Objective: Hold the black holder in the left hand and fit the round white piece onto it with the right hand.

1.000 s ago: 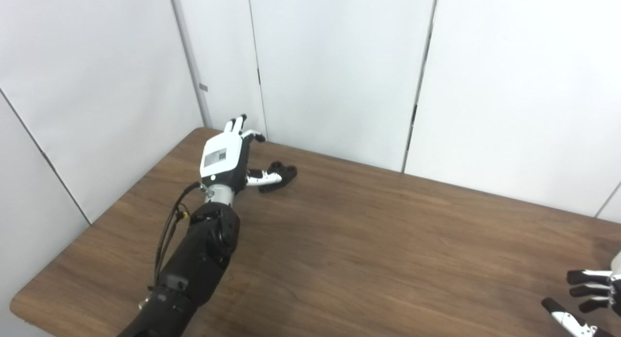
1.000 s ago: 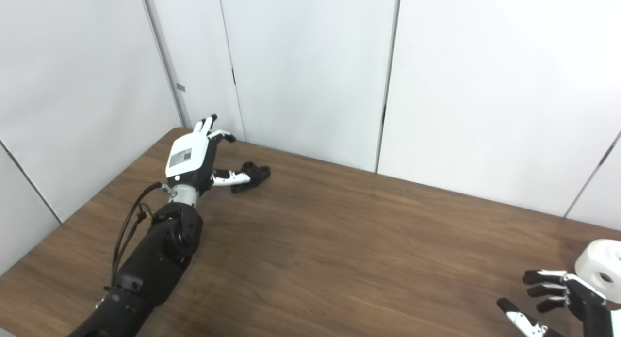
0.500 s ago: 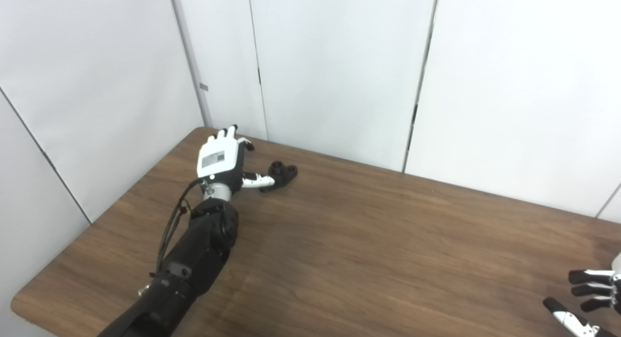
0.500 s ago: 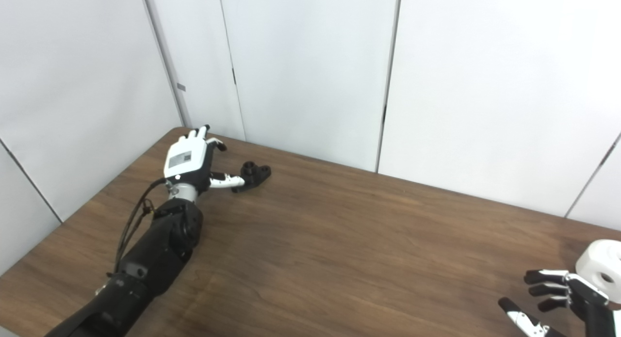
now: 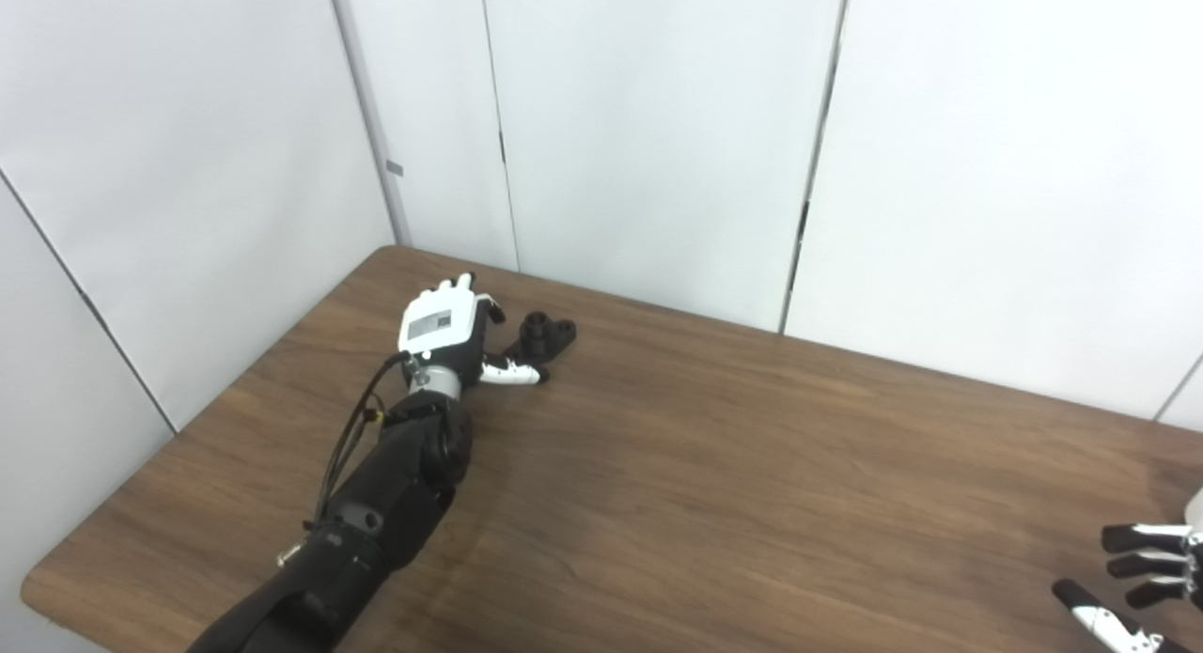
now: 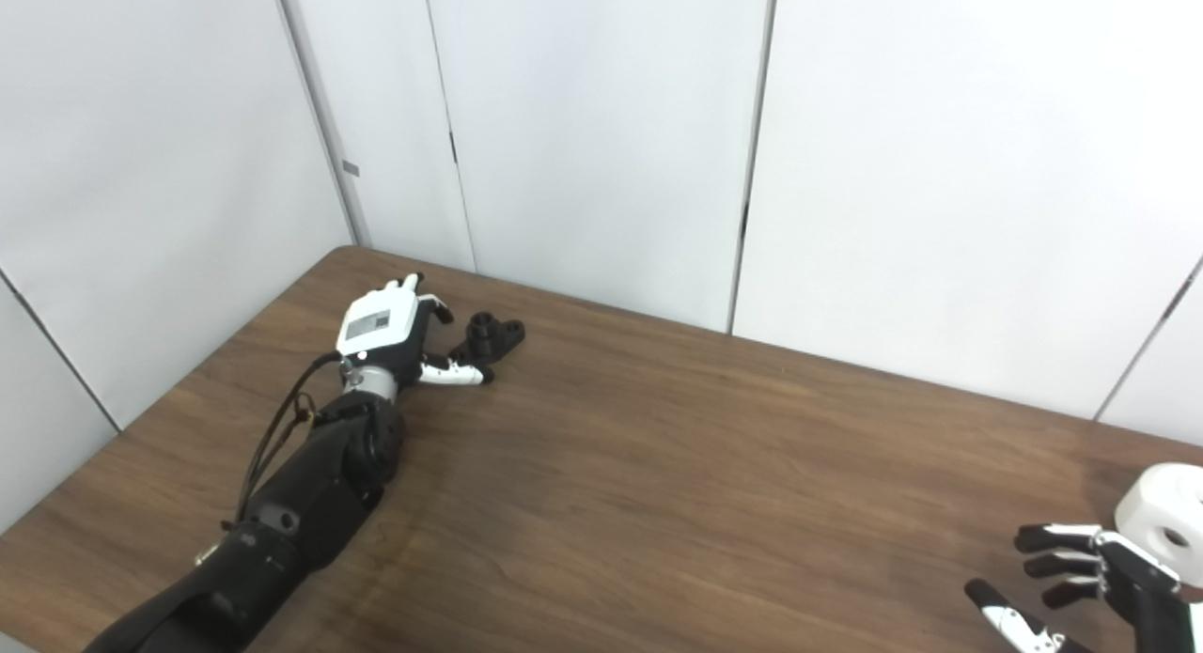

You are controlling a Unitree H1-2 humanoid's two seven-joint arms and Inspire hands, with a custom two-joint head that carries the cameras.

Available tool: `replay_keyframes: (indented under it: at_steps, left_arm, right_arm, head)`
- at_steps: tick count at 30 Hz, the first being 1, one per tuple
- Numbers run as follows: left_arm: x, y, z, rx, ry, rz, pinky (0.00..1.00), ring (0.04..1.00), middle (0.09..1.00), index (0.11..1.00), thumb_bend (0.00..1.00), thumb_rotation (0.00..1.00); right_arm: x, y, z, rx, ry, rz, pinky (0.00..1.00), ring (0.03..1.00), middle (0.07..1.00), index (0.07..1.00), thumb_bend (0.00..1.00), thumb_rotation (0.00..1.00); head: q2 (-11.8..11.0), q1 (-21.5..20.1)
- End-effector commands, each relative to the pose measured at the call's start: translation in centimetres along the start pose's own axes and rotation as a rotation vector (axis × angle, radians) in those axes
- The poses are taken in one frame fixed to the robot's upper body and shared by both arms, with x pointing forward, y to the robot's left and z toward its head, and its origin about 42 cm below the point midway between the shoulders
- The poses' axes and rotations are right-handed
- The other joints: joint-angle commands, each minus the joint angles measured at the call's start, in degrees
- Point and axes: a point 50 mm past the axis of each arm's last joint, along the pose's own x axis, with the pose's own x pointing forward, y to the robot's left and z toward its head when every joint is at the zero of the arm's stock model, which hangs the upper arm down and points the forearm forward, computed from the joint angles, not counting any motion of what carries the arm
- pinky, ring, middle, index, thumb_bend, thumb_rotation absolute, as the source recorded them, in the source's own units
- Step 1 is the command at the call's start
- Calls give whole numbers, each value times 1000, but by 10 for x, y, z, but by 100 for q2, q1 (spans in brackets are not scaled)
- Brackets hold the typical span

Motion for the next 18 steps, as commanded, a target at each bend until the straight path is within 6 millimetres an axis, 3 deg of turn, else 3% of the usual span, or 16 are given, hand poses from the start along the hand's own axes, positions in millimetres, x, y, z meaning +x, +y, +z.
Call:
replay_keyframes:
  at_steps: [1,18]
  left_arm:
    - [17,30,10,1,-28,77,1000,1000,1000,693,1000,423]
    - [28,8,5,43,-29,9,1000,1000,1000,665,1000,377]
  right_arm:
    - [7,-5,15,1,-69,-21,376,517,603,494,498,115]
    - [-2,-9,25,-13,-63,-18,387,522,602,494,498,115]
  head:
    - [10,-15]
    - [142,-94]
